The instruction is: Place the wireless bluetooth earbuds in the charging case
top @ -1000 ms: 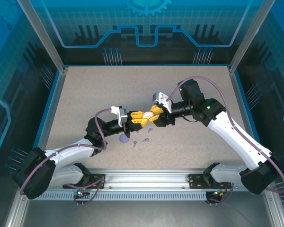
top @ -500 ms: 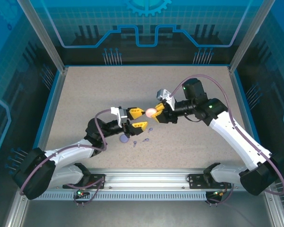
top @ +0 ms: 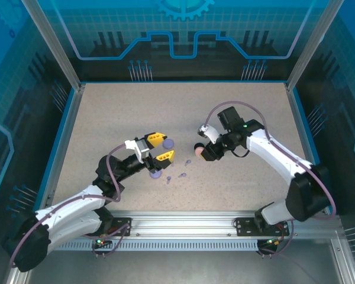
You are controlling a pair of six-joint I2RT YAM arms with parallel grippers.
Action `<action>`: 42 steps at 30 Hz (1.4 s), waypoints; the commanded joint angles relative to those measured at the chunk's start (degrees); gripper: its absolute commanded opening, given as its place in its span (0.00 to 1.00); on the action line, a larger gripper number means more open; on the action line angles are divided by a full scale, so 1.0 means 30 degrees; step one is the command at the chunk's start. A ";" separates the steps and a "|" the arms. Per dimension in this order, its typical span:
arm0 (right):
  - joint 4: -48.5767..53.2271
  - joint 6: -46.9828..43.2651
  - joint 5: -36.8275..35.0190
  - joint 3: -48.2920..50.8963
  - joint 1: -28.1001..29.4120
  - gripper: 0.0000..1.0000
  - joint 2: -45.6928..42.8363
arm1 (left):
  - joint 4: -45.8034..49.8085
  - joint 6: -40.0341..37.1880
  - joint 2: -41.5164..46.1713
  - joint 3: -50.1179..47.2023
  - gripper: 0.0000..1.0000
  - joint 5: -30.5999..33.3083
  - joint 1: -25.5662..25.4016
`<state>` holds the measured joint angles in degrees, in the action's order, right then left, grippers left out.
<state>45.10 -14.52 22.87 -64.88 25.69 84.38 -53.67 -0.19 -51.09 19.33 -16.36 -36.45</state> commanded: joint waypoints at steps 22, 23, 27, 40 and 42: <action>0.2870 0.0419 -0.3090 -0.1862 -0.0038 0.36 0.7453 | 0.4910 -0.0874 0.1404 0.0236 0.64 0.3690 -0.0069; 0.2838 0.0524 -0.3352 -0.1869 -0.0066 0.38 0.7469 | 0.4919 -0.0876 0.1422 0.0239 0.64 0.3688 -0.0068; 0.2837 0.1383 -0.5095 -0.2059 -0.0156 0.47 0.6904 | 0.4598 -0.0787 0.1530 0.0042 0.65 0.3947 -0.0068; 0.2387 0.1963 -0.8561 -0.4233 0.2110 0.69 0.3878 | 0.6227 0.3645 0.1492 0.0162 0.77 0.4671 0.3286; 0.1823 0.2132 -0.8610 -0.4948 0.2626 0.73 0.4349 | 0.7033 0.5140 0.1507 0.0232 0.79 0.4341 0.4732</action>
<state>51.79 -8.62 -0.69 -77.17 31.27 96.25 -35.55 7.03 -47.18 19.33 -2.96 -26.22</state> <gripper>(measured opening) 0.717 0.784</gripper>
